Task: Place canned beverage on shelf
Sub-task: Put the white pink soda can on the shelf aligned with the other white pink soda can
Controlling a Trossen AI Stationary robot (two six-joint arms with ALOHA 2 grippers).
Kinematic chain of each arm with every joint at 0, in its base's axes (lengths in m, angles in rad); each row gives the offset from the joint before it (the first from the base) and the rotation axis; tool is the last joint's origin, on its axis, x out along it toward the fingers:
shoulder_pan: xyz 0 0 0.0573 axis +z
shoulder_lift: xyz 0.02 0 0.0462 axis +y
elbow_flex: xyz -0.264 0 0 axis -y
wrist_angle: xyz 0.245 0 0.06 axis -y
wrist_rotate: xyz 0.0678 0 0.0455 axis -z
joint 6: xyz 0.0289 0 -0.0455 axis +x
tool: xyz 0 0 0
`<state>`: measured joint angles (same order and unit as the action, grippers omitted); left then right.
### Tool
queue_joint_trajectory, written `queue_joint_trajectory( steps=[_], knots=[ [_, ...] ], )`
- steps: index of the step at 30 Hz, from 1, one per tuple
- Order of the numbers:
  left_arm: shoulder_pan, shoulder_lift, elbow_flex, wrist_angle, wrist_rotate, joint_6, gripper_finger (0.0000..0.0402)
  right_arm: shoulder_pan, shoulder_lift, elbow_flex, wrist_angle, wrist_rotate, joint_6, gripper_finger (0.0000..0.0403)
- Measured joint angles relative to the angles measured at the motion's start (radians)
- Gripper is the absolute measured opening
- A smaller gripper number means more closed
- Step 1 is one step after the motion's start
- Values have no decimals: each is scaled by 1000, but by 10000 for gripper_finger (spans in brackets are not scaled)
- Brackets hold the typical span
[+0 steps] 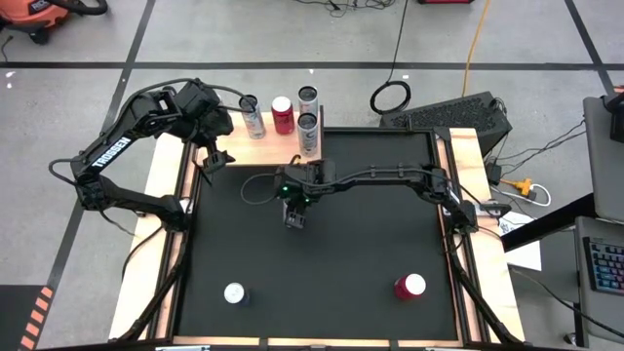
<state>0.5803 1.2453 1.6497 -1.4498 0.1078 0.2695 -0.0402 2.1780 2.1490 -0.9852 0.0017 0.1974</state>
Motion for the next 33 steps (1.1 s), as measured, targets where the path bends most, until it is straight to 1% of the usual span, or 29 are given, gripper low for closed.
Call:
queue_joint_trajectory(
  steps=[24,27,29,33],
  knots=[
    [0,0,0,0,0,-1,389,4,38,0,9,-7,-1,254],
    [0,0,0,0,0,-1,389,2,38,0,10,-49,4,259],
    [0,0,0,0,0,-1,389,2,39,0,16,-91,2,270],
    [0,0,0,0,0,-1,389,4,39,0,17,-122,-26,296]
  ],
)
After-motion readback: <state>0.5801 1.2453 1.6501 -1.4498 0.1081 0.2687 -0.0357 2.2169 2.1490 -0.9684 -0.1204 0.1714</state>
